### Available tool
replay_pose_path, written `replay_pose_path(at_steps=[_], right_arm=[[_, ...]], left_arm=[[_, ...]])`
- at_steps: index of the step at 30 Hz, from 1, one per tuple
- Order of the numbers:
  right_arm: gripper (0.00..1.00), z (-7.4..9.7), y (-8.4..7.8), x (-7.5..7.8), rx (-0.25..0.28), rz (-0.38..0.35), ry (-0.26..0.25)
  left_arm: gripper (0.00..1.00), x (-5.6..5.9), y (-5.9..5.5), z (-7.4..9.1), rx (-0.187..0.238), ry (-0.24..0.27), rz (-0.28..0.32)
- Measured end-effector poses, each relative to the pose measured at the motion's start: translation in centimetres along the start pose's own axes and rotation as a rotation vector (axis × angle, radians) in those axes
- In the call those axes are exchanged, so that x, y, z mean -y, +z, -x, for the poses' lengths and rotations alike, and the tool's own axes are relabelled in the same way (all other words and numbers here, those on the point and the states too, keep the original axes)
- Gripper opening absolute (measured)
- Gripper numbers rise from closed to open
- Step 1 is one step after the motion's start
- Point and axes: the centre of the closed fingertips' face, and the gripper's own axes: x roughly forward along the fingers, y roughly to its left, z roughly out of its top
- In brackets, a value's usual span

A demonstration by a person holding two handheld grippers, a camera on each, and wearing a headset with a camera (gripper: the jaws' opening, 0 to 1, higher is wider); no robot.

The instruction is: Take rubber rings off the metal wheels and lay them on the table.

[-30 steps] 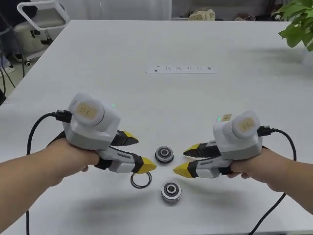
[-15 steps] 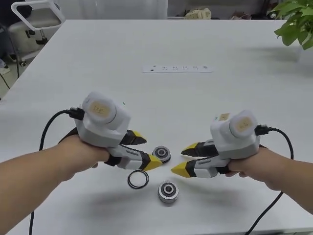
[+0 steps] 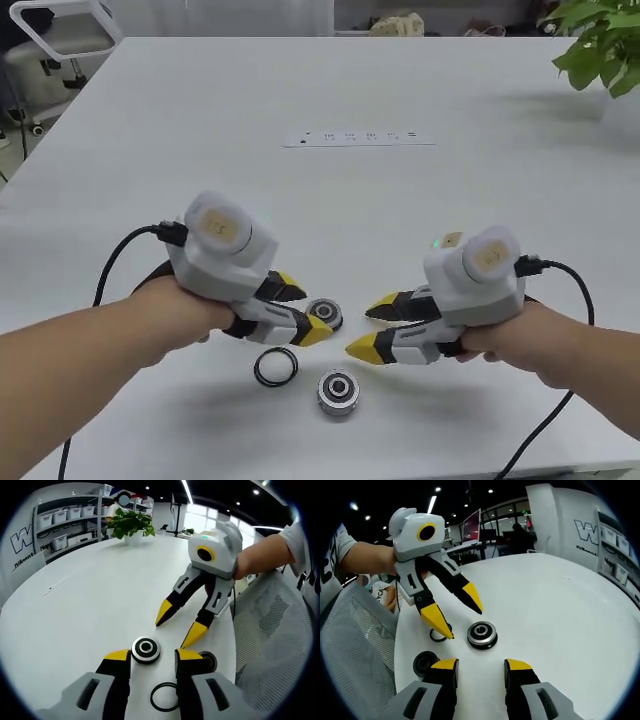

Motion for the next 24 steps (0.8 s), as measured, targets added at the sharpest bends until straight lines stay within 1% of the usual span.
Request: replay_pose_path(at_steps=[3, 8, 11, 16, 21, 24], right_arm=[[0.35, 0.0, -0.1, 0.0, 0.000, -0.001, 0.000], [0.35, 0.0, -0.1, 0.1, 0.000, 0.000, -0.001], [0.35, 0.0, -0.1, 0.1, 0.002, 0.000, -0.001], [0.34, 0.0, -0.2, 0.2, 0.001, -0.001, -0.002], [0.34, -0.1, -0.2, 0.2, 0.002, -0.001, -0.003], [0.34, -0.1, -0.2, 0.2, 0.002, -0.002, -0.003]], left_arm=[[0.27, -0.1, 0.1, -0.2, 0.002, 0.006, -0.004], [0.25, -0.1, 0.1, -0.6, -0.001, 0.004, -0.003], [0.23, -0.4, 0.0, -0.9, -0.005, 0.010, 0.001], [0.20, -0.3, -0.2, -1.1, -0.020, 0.013, -0.005], [0.17, -0.2, -0.1, -1.2, -0.017, 0.013, -0.015], [0.15, -0.4, -0.1, -1.3, -0.017, 0.024, -0.020]])
